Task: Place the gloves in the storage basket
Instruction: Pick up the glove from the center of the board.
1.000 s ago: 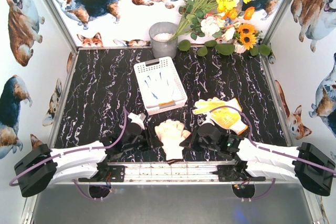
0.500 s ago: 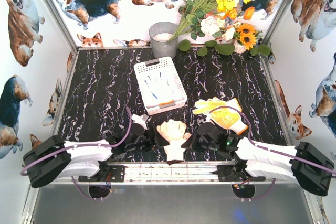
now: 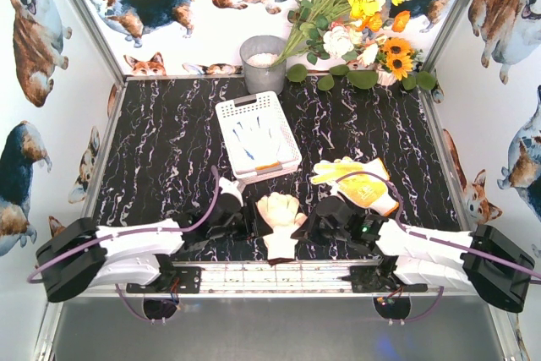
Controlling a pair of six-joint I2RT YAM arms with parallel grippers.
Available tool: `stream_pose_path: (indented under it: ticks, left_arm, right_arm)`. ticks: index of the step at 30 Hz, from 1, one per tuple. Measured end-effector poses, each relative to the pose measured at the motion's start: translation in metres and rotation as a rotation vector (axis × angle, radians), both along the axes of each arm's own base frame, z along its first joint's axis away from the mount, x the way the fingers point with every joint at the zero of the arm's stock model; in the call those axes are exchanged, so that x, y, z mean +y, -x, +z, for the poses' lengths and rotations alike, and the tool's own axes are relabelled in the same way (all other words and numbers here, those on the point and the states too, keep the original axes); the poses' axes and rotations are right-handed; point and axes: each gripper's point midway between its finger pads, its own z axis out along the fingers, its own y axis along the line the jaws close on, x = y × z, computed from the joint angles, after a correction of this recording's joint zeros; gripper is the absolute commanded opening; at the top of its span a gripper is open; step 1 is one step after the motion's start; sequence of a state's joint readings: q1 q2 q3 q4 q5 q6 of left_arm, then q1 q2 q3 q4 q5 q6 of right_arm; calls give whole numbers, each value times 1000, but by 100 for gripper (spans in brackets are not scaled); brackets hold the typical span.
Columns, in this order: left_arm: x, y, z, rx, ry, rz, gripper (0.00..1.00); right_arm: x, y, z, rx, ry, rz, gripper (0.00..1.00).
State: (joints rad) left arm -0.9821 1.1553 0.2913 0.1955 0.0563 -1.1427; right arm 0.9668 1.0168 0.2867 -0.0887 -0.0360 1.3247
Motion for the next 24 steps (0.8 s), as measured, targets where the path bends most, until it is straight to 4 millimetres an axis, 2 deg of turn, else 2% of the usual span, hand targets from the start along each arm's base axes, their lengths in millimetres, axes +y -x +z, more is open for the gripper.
stream_pose_path:
  ticks: [4, 7, 12, 14, 16, 21, 24]
  left_arm:
    - [-1, -5, 25, -120, -90, -51, 62]
    - [-4, -2, 39, -228, -136, -119, 69]
    - [0, 10, 37, -386, -245, -264, 74]
    - [2, 12, 38, -448, -277, -312, 81]
    - [3, 14, 44, -520, -288, -349, 86]
    - [-4, 21, 65, -701, -295, -411, 90]
    - [-10, 32, 64, -782, -328, -466, 91]
  right_arm:
    - [1, -1, 4, 31, 9, -22, 0]
    - [4, -3, 13, 47, 10, -42, 0]
    - [6, -7, 27, 76, 8, -82, 0]
    - [5, -8, 30, 95, 10, -103, 0]
    - [2, -8, 29, 122, 19, -127, 0]
    - [-3, -4, 22, 199, 37, -186, 0]
    - [-4, -2, 17, 249, 47, -218, 0]
